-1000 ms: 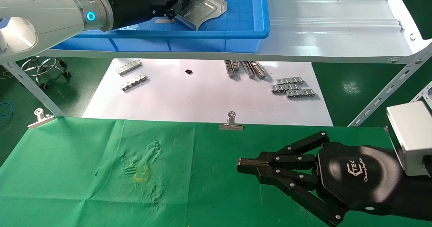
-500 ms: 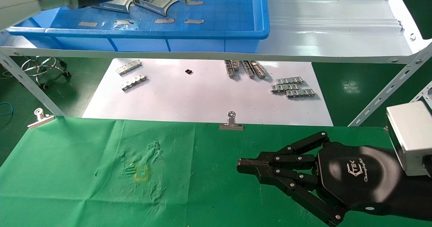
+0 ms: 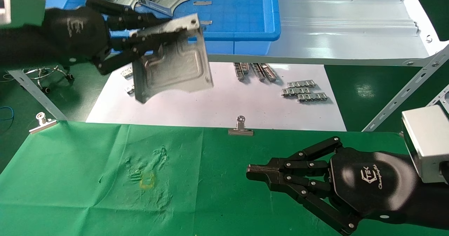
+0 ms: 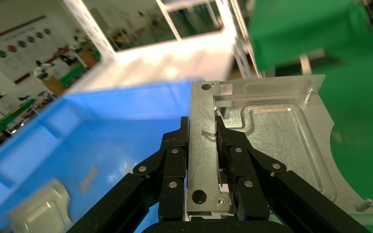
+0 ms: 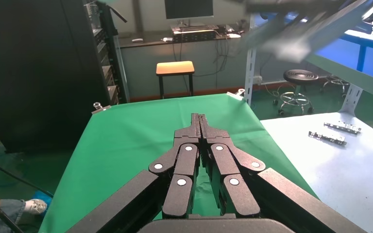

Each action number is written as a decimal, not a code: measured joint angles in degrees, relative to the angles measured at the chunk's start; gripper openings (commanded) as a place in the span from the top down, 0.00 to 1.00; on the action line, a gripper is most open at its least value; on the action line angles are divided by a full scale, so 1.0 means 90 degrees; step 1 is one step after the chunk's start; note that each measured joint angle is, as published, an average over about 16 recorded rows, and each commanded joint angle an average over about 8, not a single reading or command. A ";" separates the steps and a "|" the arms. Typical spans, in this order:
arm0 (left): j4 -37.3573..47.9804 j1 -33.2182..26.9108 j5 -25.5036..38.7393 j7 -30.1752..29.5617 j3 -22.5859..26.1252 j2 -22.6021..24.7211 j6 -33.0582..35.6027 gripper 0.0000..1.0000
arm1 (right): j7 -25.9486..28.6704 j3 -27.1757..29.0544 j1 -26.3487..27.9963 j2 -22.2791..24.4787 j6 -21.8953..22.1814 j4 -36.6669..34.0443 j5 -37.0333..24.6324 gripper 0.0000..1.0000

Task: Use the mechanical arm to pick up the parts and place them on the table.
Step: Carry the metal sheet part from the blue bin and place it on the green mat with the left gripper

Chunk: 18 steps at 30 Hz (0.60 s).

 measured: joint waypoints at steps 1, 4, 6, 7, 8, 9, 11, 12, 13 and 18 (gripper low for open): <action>-0.0154 0.0120 -0.0050 0.0072 0.0066 -0.0111 0.0059 1.00 | 0.0000 0.0000 0.0000 0.0000 0.0000 0.0000 0.0000 1.00; -0.0625 0.0506 -0.0200 0.0269 0.0308 -0.0430 0.0128 1.00 | 0.0000 -0.0001 0.0000 0.0000 0.0000 0.0000 0.0001 1.00; -0.0906 0.0766 -0.0294 0.0380 0.0492 -0.0621 0.0119 1.00 | -0.0001 -0.0001 0.0000 0.0001 0.0001 0.0000 0.0001 1.00; -0.1022 0.0893 -0.0335 0.0428 0.0587 -0.0707 0.0108 1.00 | -0.0001 -0.0001 0.0000 0.0001 0.0001 0.0000 0.0001 1.00; -0.1120 0.1015 -0.0364 0.0479 0.0683 -0.0785 0.0084 1.00 | -0.0001 -0.0002 0.0000 0.0001 0.0001 0.0000 0.0001 1.00; -0.1199 0.1127 -0.0383 0.0531 0.0775 -0.0850 0.0055 1.00 | -0.0001 -0.0002 0.0000 0.0001 0.0001 0.0000 0.0001 1.00; -0.1304 0.1340 -0.0399 0.0644 0.0951 -0.0952 -0.0024 1.00 | -0.0001 -0.0002 0.0001 0.0001 0.0001 0.0000 0.0002 1.00; -0.1326 0.1433 -0.0399 0.0697 0.1030 -0.0986 -0.0067 1.00 | -0.0001 -0.0003 0.0001 0.0001 0.0001 0.0000 0.0002 1.00; -0.1336 0.1522 -0.0388 0.0760 0.1105 -0.1013 -0.0117 1.00 | -0.0001 -0.0003 0.0001 0.0001 0.0001 0.0000 0.0002 1.00; -0.1179 0.1864 -0.0240 0.1120 0.1387 -0.1005 -0.0449 1.00 | -0.0002 -0.0004 0.0001 0.0001 0.0002 0.0000 0.0003 1.00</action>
